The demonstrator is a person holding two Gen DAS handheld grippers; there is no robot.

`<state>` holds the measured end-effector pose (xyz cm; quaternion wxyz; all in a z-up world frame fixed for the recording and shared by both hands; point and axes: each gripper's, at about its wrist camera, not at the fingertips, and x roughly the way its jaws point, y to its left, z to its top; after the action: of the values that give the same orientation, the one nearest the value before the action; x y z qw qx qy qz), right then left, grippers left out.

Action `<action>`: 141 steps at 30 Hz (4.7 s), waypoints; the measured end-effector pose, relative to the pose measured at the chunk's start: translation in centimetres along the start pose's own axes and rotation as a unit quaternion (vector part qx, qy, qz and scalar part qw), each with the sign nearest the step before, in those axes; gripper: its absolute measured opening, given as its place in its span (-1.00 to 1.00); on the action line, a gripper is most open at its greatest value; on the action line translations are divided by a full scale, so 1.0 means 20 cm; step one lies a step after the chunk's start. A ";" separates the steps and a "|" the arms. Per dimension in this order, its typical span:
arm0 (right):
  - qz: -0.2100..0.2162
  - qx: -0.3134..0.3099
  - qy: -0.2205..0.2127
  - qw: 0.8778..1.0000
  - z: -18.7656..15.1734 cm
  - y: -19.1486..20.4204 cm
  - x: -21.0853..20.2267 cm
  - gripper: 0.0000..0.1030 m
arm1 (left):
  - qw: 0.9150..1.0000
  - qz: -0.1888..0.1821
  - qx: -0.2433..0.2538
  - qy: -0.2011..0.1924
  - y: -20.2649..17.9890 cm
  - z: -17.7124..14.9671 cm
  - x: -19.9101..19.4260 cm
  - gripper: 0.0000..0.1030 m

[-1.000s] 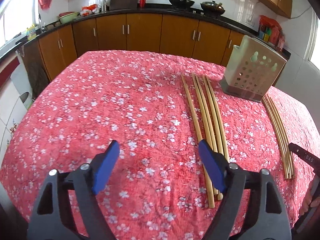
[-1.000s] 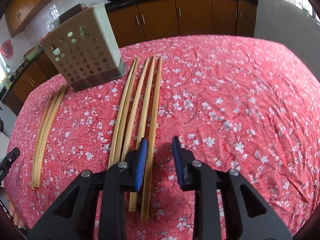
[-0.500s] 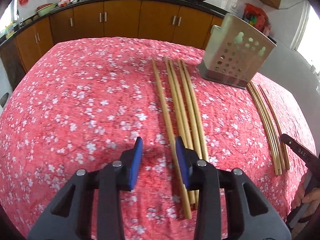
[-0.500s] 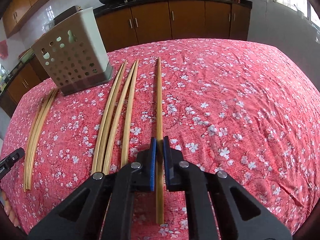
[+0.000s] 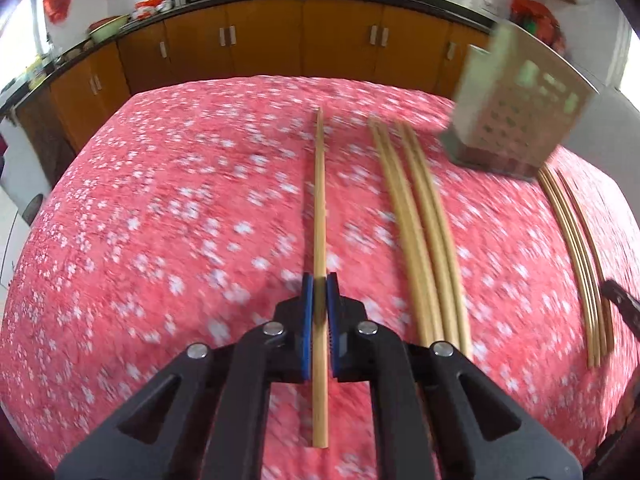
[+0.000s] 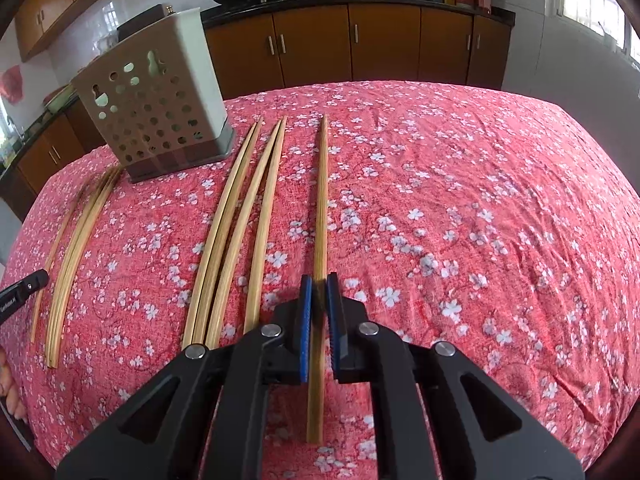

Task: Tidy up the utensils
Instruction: 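Grasp one bamboo chopstick with the left tool while the right tool grasps another, then lift both held chopsticks and lower them upright into the beige utensil holder, then open both tools to release the chopsticks into the holder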

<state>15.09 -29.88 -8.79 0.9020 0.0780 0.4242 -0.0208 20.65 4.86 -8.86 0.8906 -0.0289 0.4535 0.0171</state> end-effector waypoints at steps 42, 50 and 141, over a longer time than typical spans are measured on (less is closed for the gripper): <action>0.012 0.030 -0.095 0.995 0.08 -0.16 -0.29 -0.85 | 0.997 -0.022 0.005 -0.068 0.08 -0.08 -0.31 -0.84; 0.023 0.032 -0.151 0.988 0.15 -0.15 -0.46 -0.85 | 0.990 -0.030 -0.007 -0.137 0.08 0.03 -0.55 -0.84; 0.047 -0.009 0.017 0.999 -0.01 0.07 0.02 -0.64 | 0.994 -0.031 -0.018 -0.101 -0.08 -0.12 -0.32 -0.11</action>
<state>15.37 -28.51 -9.04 0.8952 0.0904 0.4355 0.0269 15.09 3.11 -5.07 0.9311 -0.0573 0.3601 0.0011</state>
